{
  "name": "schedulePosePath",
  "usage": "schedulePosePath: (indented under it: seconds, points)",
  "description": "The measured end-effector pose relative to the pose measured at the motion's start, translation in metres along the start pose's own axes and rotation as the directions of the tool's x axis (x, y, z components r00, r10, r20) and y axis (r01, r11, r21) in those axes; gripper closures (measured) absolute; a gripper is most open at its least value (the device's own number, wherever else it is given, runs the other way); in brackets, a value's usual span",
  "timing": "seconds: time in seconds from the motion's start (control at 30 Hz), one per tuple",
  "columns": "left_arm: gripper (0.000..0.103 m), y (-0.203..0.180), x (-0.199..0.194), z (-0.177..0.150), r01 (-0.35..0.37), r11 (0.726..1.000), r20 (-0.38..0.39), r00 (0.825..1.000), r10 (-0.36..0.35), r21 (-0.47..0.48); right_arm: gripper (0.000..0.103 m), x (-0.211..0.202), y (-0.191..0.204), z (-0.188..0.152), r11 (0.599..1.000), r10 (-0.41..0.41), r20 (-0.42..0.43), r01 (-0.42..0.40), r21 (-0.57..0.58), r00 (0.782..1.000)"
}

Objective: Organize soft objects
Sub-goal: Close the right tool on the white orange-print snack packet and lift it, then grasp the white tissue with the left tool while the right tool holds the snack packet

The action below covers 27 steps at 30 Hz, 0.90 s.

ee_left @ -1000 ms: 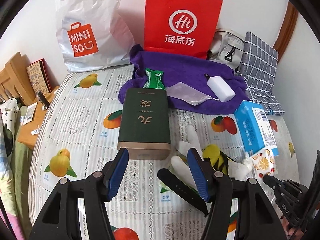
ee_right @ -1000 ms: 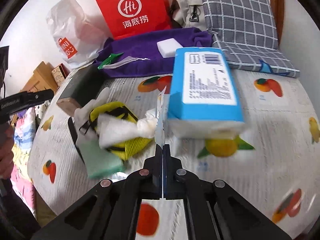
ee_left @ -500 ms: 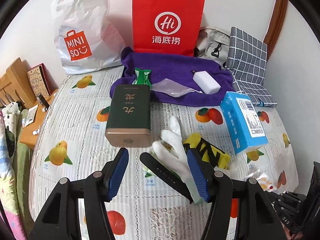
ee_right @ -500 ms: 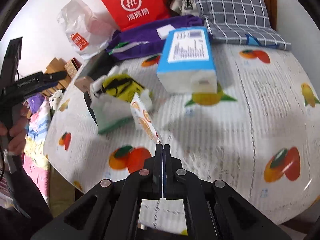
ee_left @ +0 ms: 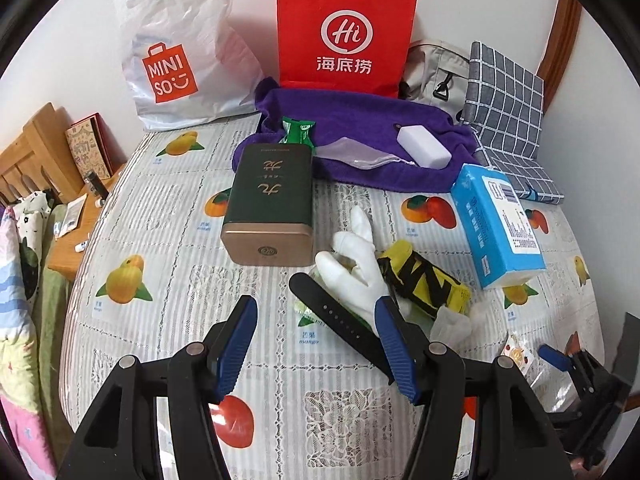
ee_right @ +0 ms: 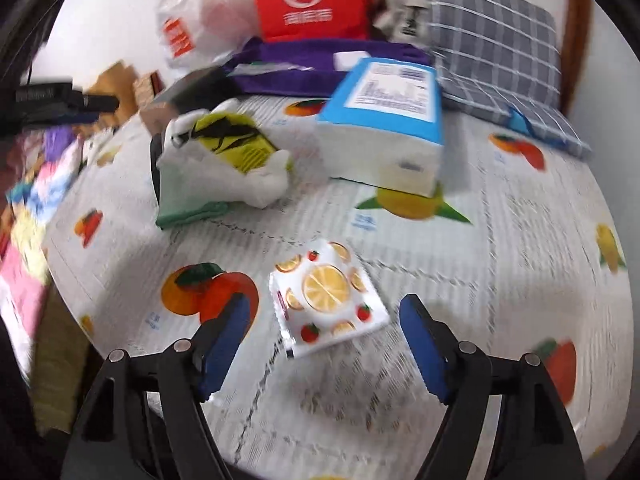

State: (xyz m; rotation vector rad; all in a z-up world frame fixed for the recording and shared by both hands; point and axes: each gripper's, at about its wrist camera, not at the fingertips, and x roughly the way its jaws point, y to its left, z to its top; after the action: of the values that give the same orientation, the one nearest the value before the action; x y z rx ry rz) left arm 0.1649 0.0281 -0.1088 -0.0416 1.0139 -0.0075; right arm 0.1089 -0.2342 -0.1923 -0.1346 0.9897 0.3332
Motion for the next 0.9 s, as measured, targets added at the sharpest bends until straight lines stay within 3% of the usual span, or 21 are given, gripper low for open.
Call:
schedulePosePath:
  seconds: [0.1, 0.2, 0.33, 0.4, 0.7, 0.9]
  points:
    - [0.044, 0.000, 0.000, -0.002, -0.010, 1.000, -0.006, 1.000, 0.010, 0.009, 0.027, 0.018, 0.007, -0.001, 0.998, -0.038, -0.021, 0.036, -0.054, 0.999]
    - [0.044, 0.002, 0.002, -0.003, -0.035, 0.999, -0.010, 0.999, 0.035, 0.006, 0.026, 0.017, 0.006, -0.003, 0.998, -0.030, 0.012, 0.031, -0.060, 0.999]
    - [0.044, 0.002, 0.010, -0.006, -0.024, 1.000, -0.026, 0.999, 0.023, -0.008, 0.057, 0.013, -0.005, -0.003, 0.999, -0.039, 0.033, 0.040, -0.028, 0.999]
    - [0.044, -0.001, 0.016, -0.009, 0.000, 1.000, -0.039, 0.999, 0.000, -0.013, 0.066, 0.011, -0.011, -0.002, 0.999, -0.044, 0.038, 0.044, -0.014, 0.998]
    - [0.044, -0.034, 0.030, -0.016, 0.043, 0.998, -0.060, 0.997, -0.041, 0.039, 0.067, 0.011, -0.029, 0.001, 0.998, -0.032, 0.052, 0.029, 0.063, 0.998]
    - [0.044, -0.067, 0.035, -0.019, 0.115, 0.988, -0.058, 0.992, -0.109, 0.107, 0.067, 0.012, -0.035, 0.004, 0.996, -0.024, 0.059, 0.018, 0.092, 0.998]
